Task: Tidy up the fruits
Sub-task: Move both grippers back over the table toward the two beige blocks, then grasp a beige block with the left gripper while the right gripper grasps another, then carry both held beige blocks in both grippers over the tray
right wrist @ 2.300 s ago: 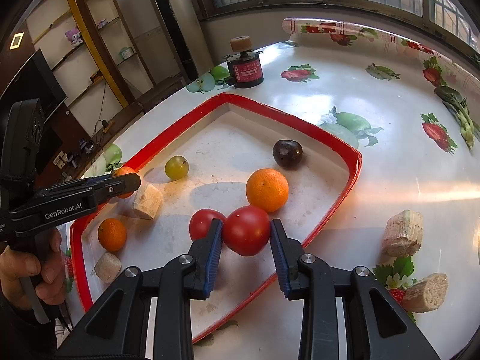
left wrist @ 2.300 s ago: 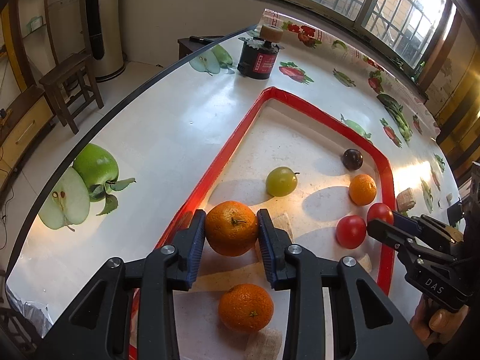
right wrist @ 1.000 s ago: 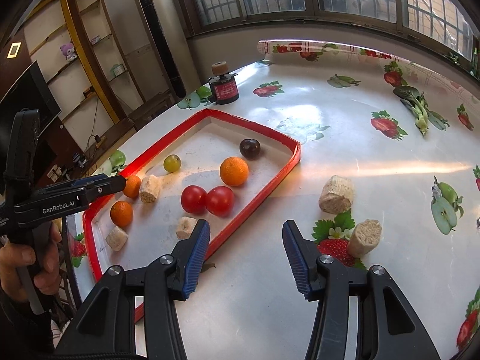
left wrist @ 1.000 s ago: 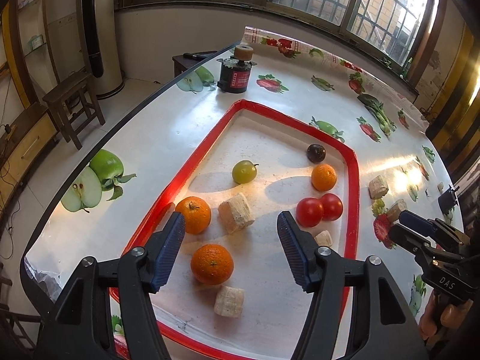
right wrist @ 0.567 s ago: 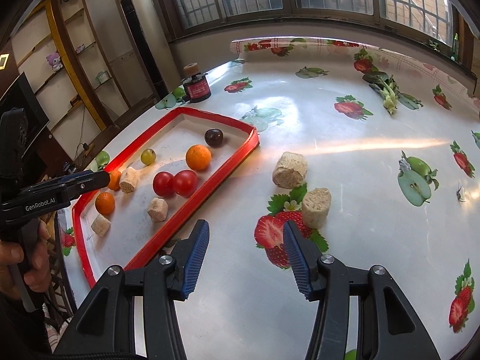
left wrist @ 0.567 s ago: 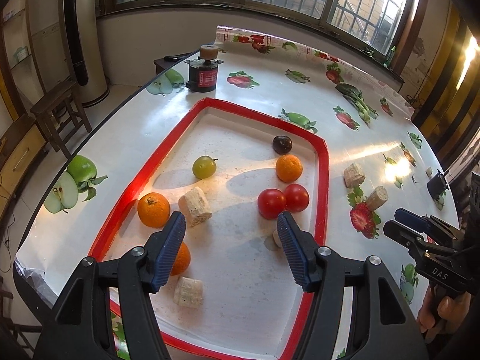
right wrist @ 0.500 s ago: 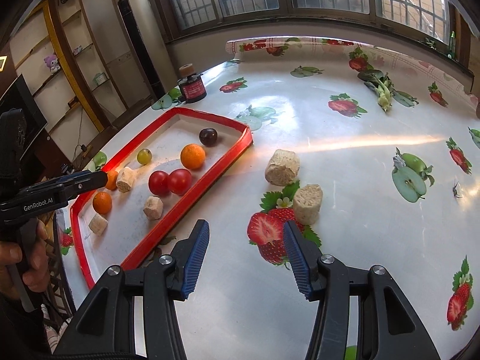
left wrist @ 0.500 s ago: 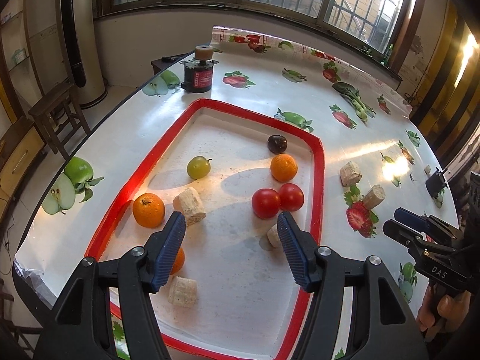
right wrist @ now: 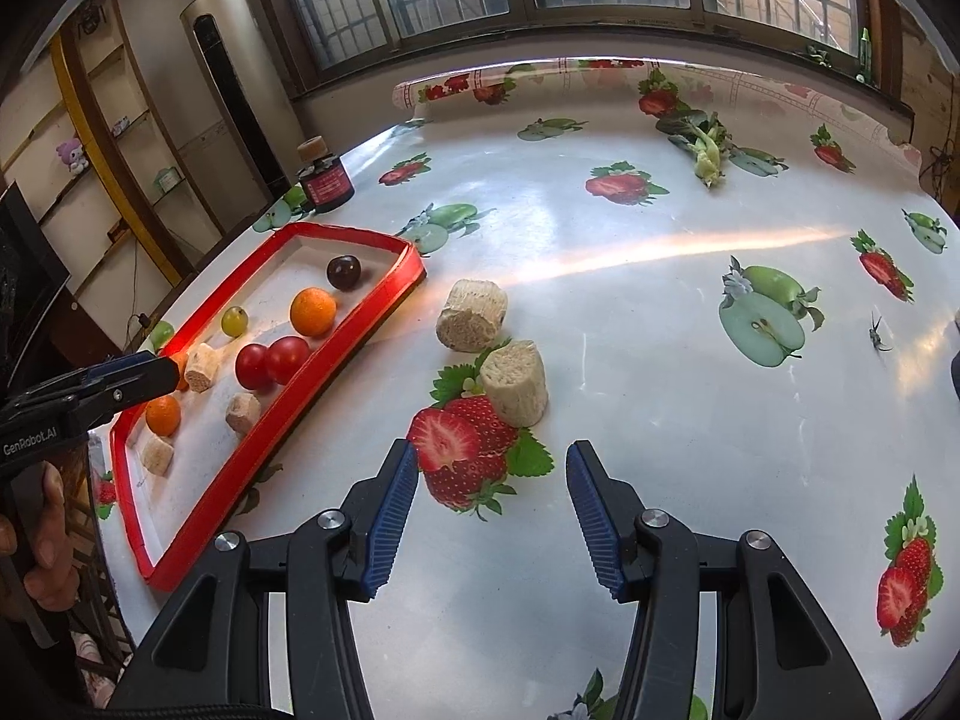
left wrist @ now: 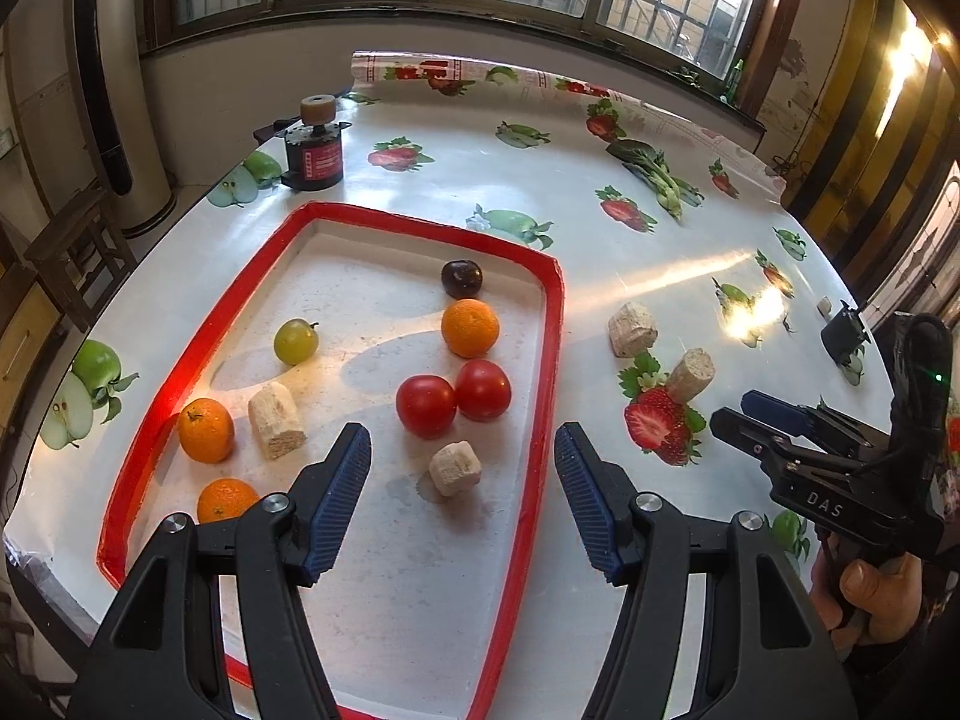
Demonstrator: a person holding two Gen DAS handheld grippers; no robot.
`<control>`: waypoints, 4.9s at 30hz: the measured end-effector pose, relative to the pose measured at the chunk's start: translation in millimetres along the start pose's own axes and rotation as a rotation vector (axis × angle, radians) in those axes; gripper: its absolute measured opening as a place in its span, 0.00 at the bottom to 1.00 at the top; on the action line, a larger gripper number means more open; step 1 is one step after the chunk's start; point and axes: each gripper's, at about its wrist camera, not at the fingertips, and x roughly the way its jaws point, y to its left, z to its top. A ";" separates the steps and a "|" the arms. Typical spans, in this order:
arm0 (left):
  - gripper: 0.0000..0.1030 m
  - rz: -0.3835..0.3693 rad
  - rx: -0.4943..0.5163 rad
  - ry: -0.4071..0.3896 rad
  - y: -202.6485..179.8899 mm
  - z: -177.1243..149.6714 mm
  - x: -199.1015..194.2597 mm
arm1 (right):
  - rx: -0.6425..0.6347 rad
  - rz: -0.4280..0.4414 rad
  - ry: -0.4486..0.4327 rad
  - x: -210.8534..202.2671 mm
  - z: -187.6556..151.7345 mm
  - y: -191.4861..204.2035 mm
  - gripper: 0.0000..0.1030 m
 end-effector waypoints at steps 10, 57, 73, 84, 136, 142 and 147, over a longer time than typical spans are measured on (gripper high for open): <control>0.61 -0.044 0.043 0.035 -38.0 8.9 21.9 | -0.008 -0.018 0.017 42.6 26.2 -6.0 0.41; 0.32 -0.091 0.094 0.022 -91.0 9.7 46.8 | 0.066 -0.018 -0.085 -45.9 -8.2 -33.2 0.29; 0.32 -0.072 0.032 -0.003 -53.4 -5.7 24.9 | -0.010 0.022 -0.061 -35.9 -8.6 13.3 0.29; 0.32 -0.029 -0.017 -0.026 -16.4 -3.3 15.4 | -0.057 0.050 -0.047 -23.4 1.6 40.5 0.29; 0.33 0.110 -0.066 0.000 63.3 75.7 72.0 | -0.127 0.094 -0.012 79.4 102.5 99.0 0.29; 0.32 0.109 -0.066 0.022 62.5 78.0 86.4 | -0.135 0.091 0.002 89.4 107.1 97.4 0.29; 0.33 0.108 -0.072 0.041 64.0 79.4 97.3 | -0.146 0.086 0.020 98.2 106.1 98.3 0.29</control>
